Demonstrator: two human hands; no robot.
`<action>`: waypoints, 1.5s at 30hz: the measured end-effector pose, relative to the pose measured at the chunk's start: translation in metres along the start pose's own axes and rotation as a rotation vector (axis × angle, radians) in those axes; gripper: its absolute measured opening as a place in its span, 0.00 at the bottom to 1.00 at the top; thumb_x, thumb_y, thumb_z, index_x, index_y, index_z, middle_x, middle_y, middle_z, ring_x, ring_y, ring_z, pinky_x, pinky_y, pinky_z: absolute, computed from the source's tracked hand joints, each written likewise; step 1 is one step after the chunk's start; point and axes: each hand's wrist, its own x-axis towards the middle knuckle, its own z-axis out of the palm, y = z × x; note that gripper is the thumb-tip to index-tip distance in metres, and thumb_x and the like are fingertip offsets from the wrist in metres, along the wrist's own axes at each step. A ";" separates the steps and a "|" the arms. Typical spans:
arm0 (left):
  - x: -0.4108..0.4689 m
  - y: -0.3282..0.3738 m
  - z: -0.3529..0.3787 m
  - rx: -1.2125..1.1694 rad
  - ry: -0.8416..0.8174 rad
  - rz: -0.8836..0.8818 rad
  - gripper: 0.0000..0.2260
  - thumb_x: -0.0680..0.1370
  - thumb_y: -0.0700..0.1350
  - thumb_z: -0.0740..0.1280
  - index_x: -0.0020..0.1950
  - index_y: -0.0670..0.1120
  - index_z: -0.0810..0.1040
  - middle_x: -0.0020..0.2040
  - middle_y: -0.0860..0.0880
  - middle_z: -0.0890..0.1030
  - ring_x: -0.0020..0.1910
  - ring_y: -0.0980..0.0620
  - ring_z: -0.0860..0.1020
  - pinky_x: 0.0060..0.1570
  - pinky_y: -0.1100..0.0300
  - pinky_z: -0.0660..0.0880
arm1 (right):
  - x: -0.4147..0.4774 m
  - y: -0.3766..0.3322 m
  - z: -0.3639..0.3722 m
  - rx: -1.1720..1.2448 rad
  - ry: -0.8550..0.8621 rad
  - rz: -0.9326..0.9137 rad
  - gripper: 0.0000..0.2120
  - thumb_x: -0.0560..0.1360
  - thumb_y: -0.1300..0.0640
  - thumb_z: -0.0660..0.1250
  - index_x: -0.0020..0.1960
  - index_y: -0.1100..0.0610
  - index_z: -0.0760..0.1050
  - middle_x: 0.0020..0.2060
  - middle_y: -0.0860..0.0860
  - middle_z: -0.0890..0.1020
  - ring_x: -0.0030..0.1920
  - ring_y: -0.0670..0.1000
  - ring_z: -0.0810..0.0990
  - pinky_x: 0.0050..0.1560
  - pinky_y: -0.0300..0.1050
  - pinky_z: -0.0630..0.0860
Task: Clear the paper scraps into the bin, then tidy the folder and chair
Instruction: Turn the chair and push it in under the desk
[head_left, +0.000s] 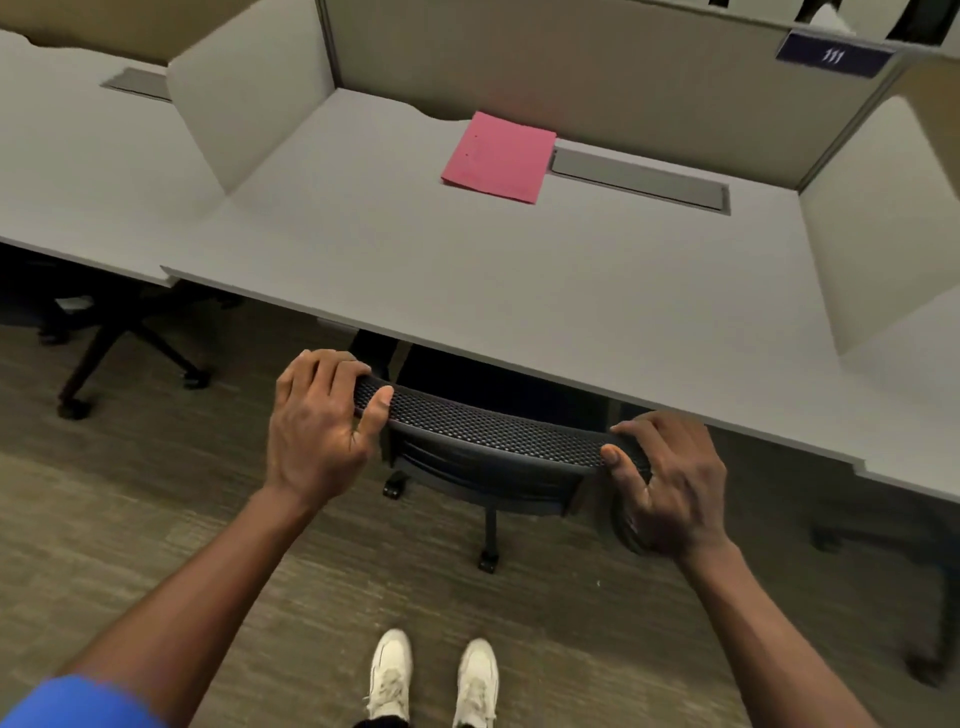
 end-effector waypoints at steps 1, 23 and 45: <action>0.003 -0.001 0.002 -0.003 -0.001 0.002 0.23 0.84 0.60 0.54 0.60 0.45 0.79 0.60 0.46 0.80 0.66 0.42 0.75 0.71 0.42 0.68 | 0.002 0.001 0.001 -0.001 0.004 0.006 0.23 0.83 0.39 0.59 0.52 0.56 0.83 0.47 0.54 0.82 0.48 0.58 0.79 0.50 0.56 0.74; 0.057 0.001 0.034 -0.016 -0.014 0.035 0.24 0.85 0.63 0.52 0.60 0.46 0.77 0.58 0.47 0.79 0.62 0.43 0.74 0.67 0.45 0.69 | 0.038 0.030 0.020 -0.028 0.016 0.069 0.27 0.84 0.36 0.54 0.50 0.56 0.82 0.45 0.53 0.80 0.47 0.56 0.77 0.47 0.54 0.71; 0.088 0.008 0.058 -0.064 0.005 0.008 0.24 0.85 0.62 0.52 0.61 0.45 0.78 0.60 0.46 0.79 0.64 0.42 0.74 0.68 0.44 0.68 | 0.066 0.052 0.035 -0.024 0.072 0.079 0.27 0.83 0.37 0.54 0.48 0.56 0.83 0.44 0.53 0.81 0.46 0.56 0.77 0.44 0.52 0.71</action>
